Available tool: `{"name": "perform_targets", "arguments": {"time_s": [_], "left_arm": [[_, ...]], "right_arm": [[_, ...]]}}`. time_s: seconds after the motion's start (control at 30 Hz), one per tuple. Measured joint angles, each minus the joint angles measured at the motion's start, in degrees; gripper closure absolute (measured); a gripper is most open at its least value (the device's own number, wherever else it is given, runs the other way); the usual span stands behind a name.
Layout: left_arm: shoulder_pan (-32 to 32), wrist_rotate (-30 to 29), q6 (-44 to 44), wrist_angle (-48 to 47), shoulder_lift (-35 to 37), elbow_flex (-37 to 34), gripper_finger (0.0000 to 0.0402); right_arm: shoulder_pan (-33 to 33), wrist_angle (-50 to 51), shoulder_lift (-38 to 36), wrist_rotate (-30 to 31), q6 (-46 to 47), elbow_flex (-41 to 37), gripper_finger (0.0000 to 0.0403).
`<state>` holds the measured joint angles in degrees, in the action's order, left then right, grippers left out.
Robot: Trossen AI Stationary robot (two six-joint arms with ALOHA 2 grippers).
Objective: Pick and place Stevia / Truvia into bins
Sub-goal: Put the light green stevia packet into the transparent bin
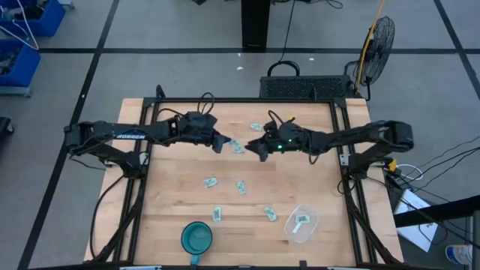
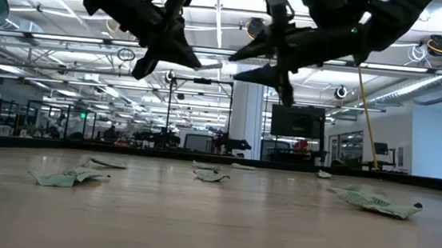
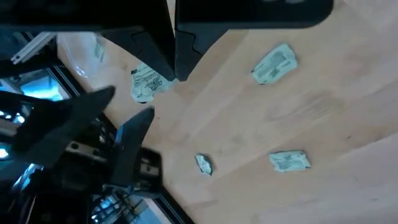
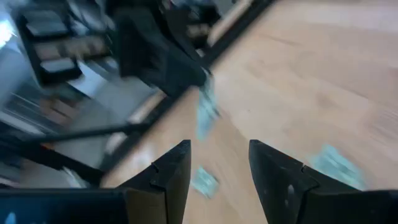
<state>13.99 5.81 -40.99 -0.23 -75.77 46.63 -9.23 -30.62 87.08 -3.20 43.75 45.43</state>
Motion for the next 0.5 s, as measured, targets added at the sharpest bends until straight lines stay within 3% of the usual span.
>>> {"name": "perform_targets", "arguments": {"time_s": [0.17,0.5], "left_arm": [[-0.9,-3.0,-1.6,-2.2,0.0,0.6,0.04],[-1.0,-3.3,-4.4,-2.6,0.0,0.6,0.04]], "right_arm": [[-0.1,-9.7,4.6,0.0,4.0,0.0,0.0248],[0.0,-11.8,8.3,0.0,6.5,0.0,0.0248]]}}
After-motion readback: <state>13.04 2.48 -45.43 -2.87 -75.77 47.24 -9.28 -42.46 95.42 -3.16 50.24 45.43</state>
